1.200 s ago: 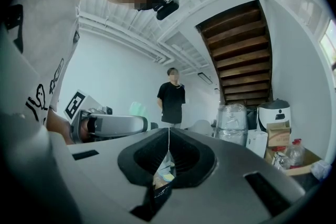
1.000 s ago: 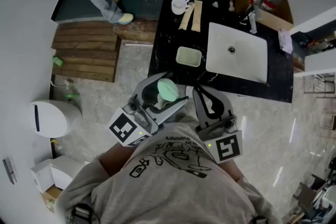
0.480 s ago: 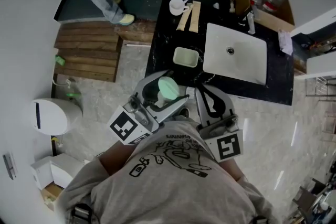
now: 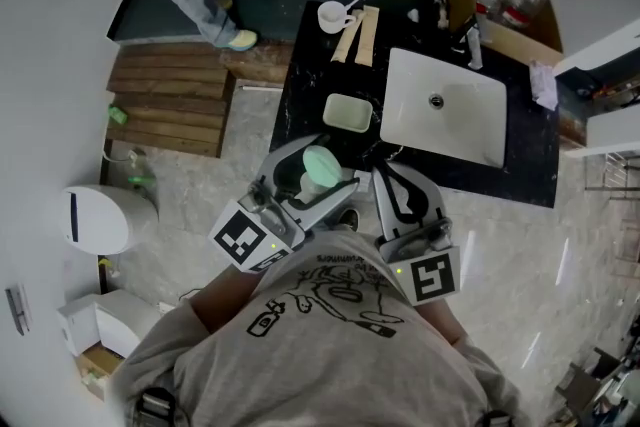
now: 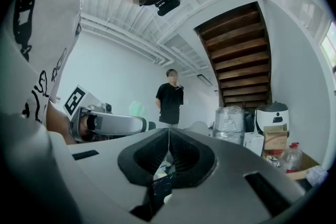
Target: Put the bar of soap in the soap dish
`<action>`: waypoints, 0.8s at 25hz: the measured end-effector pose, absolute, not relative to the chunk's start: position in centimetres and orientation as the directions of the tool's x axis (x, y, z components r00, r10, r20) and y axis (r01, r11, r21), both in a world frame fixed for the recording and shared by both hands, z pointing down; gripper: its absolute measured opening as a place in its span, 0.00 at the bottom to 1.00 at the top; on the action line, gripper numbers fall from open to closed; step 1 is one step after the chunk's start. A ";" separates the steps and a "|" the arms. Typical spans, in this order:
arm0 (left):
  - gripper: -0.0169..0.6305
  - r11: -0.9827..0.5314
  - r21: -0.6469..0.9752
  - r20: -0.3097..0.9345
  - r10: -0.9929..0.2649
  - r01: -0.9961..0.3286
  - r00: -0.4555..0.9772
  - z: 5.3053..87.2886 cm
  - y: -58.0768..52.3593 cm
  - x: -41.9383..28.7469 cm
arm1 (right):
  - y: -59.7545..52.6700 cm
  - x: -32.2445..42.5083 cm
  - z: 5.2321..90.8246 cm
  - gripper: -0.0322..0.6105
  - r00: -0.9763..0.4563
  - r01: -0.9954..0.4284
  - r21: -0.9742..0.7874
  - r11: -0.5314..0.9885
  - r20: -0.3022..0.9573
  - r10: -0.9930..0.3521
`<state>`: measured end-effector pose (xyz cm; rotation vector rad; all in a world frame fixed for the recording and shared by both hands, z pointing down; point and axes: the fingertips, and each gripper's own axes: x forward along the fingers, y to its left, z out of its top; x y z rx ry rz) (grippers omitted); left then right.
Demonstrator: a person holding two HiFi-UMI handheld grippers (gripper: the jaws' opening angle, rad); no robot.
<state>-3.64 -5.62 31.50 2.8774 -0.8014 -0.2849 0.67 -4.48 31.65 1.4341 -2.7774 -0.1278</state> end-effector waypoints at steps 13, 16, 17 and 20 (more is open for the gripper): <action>0.45 -0.833 0.199 -0.062 -0.536 -0.516 0.842 35.2 -7.4 -2.7 | -6.7 1.7 35.1 0.09 -0.584 -0.810 0.057 0.584 0.006 -0.811; 0.45 -0.831 0.201 -0.050 -0.537 -0.519 0.842 36.1 -7.8 -2.5 | -7.2 1.8 35.9 0.09 -0.585 -0.810 0.062 0.584 0.008 -0.811; 0.45 -0.830 0.202 -0.045 -0.538 -0.520 0.841 36.4 -8.0 -2.4 | -7.3 1.8 36.2 0.09 -0.584 -0.809 0.065 0.584 0.014 -0.811; 0.45 -0.824 0.208 -0.027 -0.544 -0.527 0.839 37.4 -8.3 -2.2 | -7.6 1.9 37.1 0.09 -0.585 -0.807 0.078 0.586 0.035 -0.810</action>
